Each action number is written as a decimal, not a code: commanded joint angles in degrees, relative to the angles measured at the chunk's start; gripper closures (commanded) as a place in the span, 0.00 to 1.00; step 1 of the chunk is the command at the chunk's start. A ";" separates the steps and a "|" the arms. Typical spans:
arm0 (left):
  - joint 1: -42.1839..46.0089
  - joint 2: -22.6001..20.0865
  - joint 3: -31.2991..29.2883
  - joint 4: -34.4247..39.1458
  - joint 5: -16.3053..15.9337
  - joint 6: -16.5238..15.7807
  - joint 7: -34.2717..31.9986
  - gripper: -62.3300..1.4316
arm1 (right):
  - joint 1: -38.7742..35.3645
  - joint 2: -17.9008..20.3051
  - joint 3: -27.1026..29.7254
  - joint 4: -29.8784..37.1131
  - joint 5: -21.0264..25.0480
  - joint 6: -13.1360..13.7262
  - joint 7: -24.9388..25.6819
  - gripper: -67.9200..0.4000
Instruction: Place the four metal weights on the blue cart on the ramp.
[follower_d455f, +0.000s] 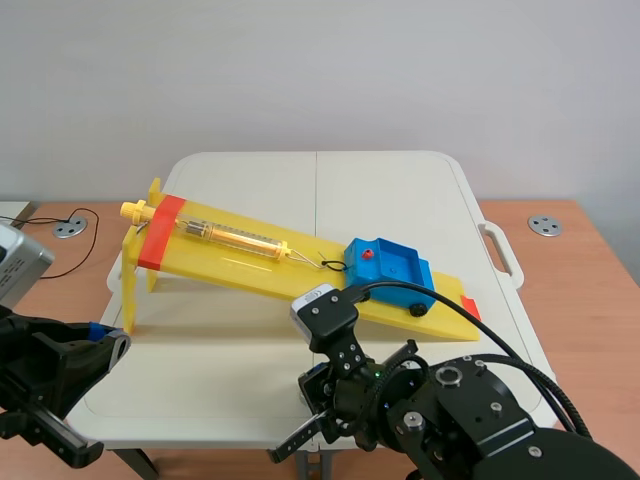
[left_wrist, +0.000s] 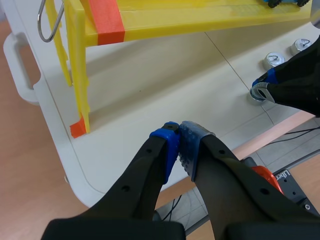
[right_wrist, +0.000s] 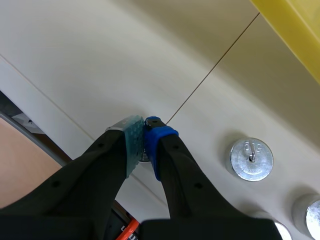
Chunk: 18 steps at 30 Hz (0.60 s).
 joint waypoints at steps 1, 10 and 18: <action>-0.31 0.31 -0.79 2.64 -2.95 -1.40 -5.90 0.93 | 4.02 -0.44 -0.63 2.16 0.83 -0.81 2.54 0.98; -0.31 0.28 -0.79 2.64 -2.95 -1.40 -5.88 0.93 | -0.52 5.27 1.75 13.49 6.60 -0.79 1.09 0.98; -0.31 0.28 -0.79 2.64 -2.95 -1.40 -5.88 0.93 | -10.10 10.60 8.33 28.96 13.38 1.22 -1.53 0.98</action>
